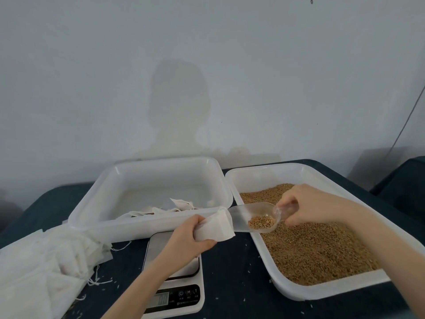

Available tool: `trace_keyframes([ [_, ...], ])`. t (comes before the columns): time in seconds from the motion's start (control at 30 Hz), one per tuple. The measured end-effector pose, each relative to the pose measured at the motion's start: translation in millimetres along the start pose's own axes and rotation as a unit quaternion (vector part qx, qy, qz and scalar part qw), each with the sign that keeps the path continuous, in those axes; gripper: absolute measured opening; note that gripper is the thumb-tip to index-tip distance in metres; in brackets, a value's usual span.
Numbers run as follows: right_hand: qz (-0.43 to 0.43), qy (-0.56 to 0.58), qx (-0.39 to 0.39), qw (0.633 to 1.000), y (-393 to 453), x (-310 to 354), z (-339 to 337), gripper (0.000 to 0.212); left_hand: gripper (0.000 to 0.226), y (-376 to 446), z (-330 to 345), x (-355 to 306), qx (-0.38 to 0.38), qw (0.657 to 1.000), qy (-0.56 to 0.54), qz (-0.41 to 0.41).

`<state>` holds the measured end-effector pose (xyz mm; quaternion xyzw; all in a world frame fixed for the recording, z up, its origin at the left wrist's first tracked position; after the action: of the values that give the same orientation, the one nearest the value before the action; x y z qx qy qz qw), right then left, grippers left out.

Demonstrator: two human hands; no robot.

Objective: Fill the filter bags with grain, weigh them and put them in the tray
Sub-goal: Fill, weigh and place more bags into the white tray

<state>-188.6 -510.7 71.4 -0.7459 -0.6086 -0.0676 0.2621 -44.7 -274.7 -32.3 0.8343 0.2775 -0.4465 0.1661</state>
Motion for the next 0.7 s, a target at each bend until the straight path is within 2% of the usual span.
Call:
trace_keyframes([
  [0.17,0.008,-0.05,0.001,0.999,4,14,-3,0.032,0.03,-1,2,-4,0.006,1.0,0.0,0.016],
  [0.3,0.02,-0.117,-0.006,0.993,9,31,-8,0.024,0.045,-2,6,-10,0.018,0.999,-0.03,0.038],
  [0.37,0.03,-0.168,-0.017,0.985,13,40,-12,0.031,0.049,-1,8,-13,0.016,0.999,-0.015,0.048],
  [0.47,0.032,-0.237,-0.054,0.97,18,55,-17,0.037,0.049,-1,9,-16,0.012,0.999,-0.008,0.048],
  [0.63,-0.004,-0.323,-0.084,0.943,19,86,-19,0.032,0.036,0,11,-17,-0.011,1.0,0.002,0.018],
  [0.7,-0.013,-0.361,-0.086,0.928,15,100,-19,0.023,0.037,0,11,-16,-0.024,1.0,0.008,0.013],
])
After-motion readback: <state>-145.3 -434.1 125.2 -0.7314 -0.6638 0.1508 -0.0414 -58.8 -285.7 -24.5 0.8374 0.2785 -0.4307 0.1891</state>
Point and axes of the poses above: each hand's wrist, its own y-axis towards the middle knuckle, its own z-axis out of the palm, x = y × z, the point moved 3 cm from there along y, towards the middle knuckle, and after that the axes turned 10 degrees about x, right-handed, at the moved point
